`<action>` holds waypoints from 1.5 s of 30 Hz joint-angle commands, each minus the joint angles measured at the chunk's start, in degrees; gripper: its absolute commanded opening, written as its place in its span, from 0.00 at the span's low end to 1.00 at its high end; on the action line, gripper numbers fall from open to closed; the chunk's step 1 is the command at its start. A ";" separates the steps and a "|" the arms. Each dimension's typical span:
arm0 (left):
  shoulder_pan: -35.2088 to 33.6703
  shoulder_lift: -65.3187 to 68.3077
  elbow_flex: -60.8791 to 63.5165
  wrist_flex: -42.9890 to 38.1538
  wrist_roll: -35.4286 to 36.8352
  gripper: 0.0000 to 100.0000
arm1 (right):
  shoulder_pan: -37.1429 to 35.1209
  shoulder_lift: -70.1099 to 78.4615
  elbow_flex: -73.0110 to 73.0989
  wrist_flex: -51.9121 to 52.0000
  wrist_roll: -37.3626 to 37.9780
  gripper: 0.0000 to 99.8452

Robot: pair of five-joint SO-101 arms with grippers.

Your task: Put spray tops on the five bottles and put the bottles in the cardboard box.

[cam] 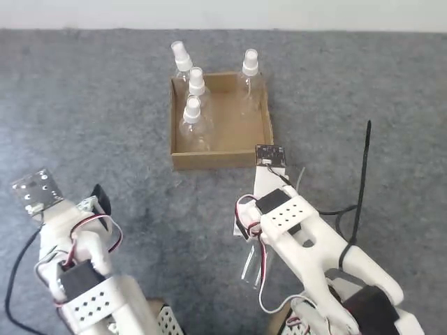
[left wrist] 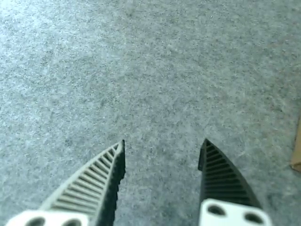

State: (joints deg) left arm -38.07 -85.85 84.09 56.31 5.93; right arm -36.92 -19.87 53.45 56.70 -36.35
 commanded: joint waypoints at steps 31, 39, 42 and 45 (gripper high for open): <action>-0.26 -0.70 -1.71 -0.26 -0.09 0.24 | -1.19 -2.51 -14.51 13.93 62.77 0.09; -0.26 -0.70 -1.71 -0.26 -0.09 0.24 | -3.65 -1.71 -15.74 5.93 65.58 0.09; -0.26 -0.70 -1.71 -0.26 -0.09 0.24 | -6.02 2.07 -18.20 6.73 67.60 0.09; -0.26 -0.70 -1.71 -0.26 -0.09 0.24 | -7.96 8.31 -21.89 6.99 69.10 0.09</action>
State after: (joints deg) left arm -38.07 -85.85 84.09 56.31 5.93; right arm -43.16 -16.18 37.36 64.00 30.81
